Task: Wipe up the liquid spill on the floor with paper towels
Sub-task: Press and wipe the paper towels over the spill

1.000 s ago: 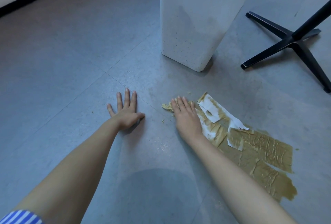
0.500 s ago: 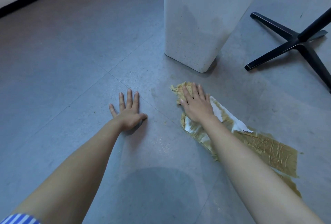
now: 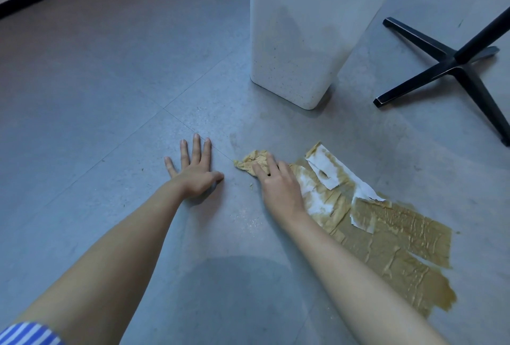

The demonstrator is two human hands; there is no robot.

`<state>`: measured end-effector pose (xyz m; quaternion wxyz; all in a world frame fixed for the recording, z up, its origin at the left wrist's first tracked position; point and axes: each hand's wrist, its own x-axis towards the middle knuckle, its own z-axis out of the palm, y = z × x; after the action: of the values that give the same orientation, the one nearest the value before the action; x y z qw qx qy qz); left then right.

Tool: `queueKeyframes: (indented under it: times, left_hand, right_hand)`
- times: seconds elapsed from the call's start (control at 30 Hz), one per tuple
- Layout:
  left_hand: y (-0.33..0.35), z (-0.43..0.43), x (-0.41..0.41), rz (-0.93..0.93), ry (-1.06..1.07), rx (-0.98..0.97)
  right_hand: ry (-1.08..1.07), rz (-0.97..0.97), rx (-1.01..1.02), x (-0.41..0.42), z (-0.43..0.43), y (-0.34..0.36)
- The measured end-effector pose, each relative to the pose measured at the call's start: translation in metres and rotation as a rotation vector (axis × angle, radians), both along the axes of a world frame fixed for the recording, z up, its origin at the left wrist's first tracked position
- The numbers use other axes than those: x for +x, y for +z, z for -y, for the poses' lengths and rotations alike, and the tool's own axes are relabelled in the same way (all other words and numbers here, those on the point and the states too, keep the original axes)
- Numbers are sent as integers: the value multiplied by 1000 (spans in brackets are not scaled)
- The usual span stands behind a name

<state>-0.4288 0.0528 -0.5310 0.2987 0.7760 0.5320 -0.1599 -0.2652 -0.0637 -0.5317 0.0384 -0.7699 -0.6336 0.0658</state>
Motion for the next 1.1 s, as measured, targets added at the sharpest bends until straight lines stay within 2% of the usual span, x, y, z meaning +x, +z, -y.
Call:
queueKeyframes:
  times: [0.17,0.3,0.57,0.67,0.77,0.93,1.0,1.1]
  left_hand:
    - [1,1,1,7,3,5]
    - [3,0,0,14,3,-3]
    - [1,-2,-2,17,3,-13]
    - [0,1,-2,18,22,14]
    - [-2,6,0,27,53,93]
    - [6,15,13,-16,69,152]
    - [7,27,21,1,10,219]
    - [5,54,35,57,-19,203]
  right_hand:
    - [-17,-135,62,-6,5,10]
    - [165,-116,96,-20,25,2]
    - [233,-81,195,-7,63,-12]
    - [149,-173,255,-7,75,-9]
    - [-48,-254,370,4,79,6]
    - [-327,-114,517,44,83,30]
    - [-350,-53,438,53,85,33]
    - [-269,-66,-31,47,88,29]
